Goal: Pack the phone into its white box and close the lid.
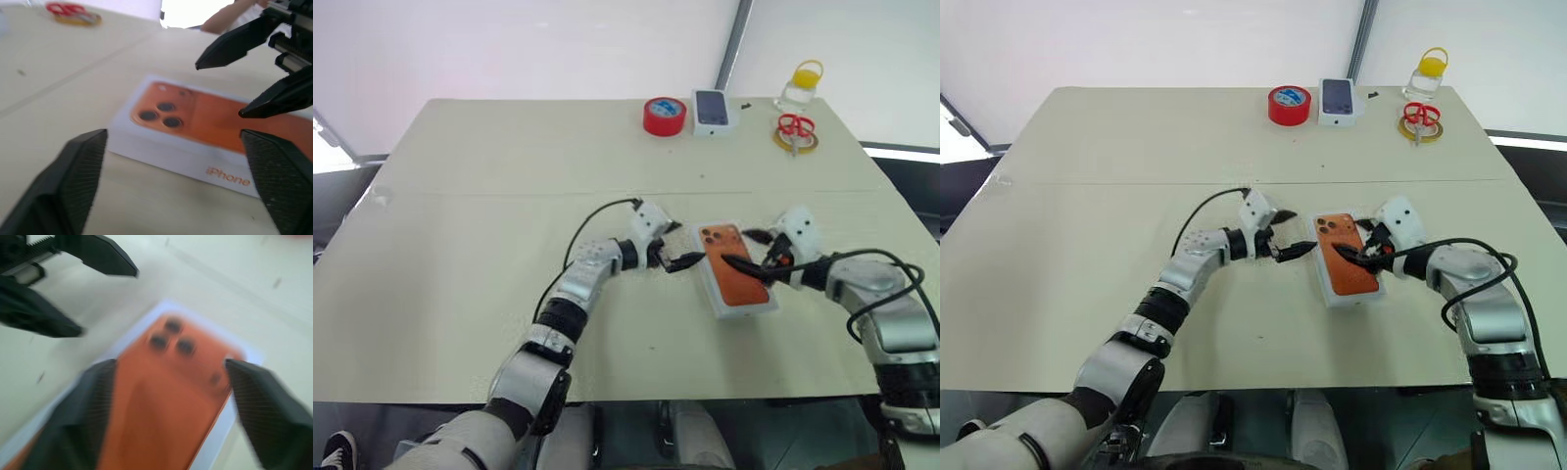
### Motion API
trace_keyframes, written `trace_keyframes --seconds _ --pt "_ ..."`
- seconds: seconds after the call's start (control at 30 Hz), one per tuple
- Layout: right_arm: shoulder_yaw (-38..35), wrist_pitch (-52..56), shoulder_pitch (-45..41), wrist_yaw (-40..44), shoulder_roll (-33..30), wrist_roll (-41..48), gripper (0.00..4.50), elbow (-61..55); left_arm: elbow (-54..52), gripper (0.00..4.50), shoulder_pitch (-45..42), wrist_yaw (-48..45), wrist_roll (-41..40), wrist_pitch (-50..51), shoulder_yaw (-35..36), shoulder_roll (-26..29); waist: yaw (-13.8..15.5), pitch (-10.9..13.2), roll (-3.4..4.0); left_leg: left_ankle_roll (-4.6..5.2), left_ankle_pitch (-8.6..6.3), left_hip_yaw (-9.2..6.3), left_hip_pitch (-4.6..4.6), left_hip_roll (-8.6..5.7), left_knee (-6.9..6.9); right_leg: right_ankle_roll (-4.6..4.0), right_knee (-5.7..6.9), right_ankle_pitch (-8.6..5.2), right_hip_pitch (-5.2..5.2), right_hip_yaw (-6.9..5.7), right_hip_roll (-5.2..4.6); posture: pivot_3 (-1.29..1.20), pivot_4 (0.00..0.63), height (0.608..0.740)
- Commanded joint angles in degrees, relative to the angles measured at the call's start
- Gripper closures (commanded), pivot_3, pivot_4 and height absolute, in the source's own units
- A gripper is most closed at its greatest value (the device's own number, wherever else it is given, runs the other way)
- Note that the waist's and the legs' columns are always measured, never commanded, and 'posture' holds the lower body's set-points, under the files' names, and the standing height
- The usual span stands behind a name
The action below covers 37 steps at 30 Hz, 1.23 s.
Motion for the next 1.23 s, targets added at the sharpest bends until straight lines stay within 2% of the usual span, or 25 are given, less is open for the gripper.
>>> trace_keyframes --seconds 0.03,0.17,0.3,0.57,0.7,0.93,1.1,1.23 --pt "-1.5 -3.3 -2.5 -4.4 2.6 -0.7 0.02 0.0 -10.7 0.00 3.1 0.3 -3.1 2.9 2.9 3.6 0.0 0.0 0.00 0.00 0.00 0.00 0.01 0.00 0.00 0.00 0.01 0.00 0.00 0.00 0.00 0.00 0.150 0.740" --pt "1.7 -7.6 -3.8 -9.3 6.1 -5.7 0.02 1.2 -17.2 0.00 7.7 1.0 -5.6 7.1 5.9 9.1 -0.2 0.0 0.04 0.00 0.00 0.01 0.06 0.00 -0.01 0.00 0.11 0.00 0.01 0.02 0.01 0.00 0.150 0.740" --pt "1.5 -7.3 -5.4 -11.9 9.9 -4.6 0.02 2.1 -19.6 0.00 10.4 2.1 -7.2 8.4 8.4 12.2 0.0 0.0 0.04 -0.03 0.02 -0.01 0.07 -0.04 0.02 -0.01 0.23 0.00 0.00 0.03 -0.01 0.00 0.150 0.740" --pt "3.2 -8.7 -6.4 -13.5 11.2 -7.0 0.02 4.1 -22.1 0.00 14.4 5.9 -9.2 9.9 12.5 15.0 -0.2 0.0 0.04 -0.03 0.02 -0.02 0.09 -0.07 0.01 -0.01 0.36 -0.01 -0.01 0.03 -0.03 0.00 0.150 0.740" --pt "2.7 -8.8 -4.0 -3.8 7.5 -2.5 0.02 2.7 -24.3 0.00 18.3 3.5 -10.3 9.7 13.9 18.7 -0.2 0.0 0.04 -0.03 0.02 -0.01 0.13 -0.06 0.01 -0.01 0.40 -0.01 -0.01 0.03 -0.02 0.00 0.150 0.740" --pt "-3.7 -10.4 1.0 17.7 -6.2 7.3 0.02 4.7 -27.4 0.00 27.2 -6.5 -14.0 9.1 17.7 30.8 -0.1 0.0 0.08 -0.03 0.02 0.01 0.18 -0.03 -0.01 -0.22 0.39 -0.14 -0.01 0.04 -0.03 0.00 0.150 0.740" --pt "-7.9 -16.4 5.3 24.1 -14.2 5.3 0.02 14.4 -26.8 0.00 32.9 -11.9 -15.7 6.3 21.4 37.6 0.0 0.0 0.07 -0.04 0.01 0.03 0.19 0.00 -0.01 -0.29 0.33 -0.20 0.00 0.03 -0.05 0.00 0.150 0.740" --pt "-10.5 -18.2 6.5 23.8 -15.9 5.1 0.02 19.8 -26.6 0.00 35.0 -12.2 -17.3 8.1 24.4 40.2 -0.1 0.0 0.07 -0.04 0.01 0.09 0.19 0.01 -0.02 -0.30 0.30 -0.20 0.00 0.04 -0.09 0.00 0.150 0.740"
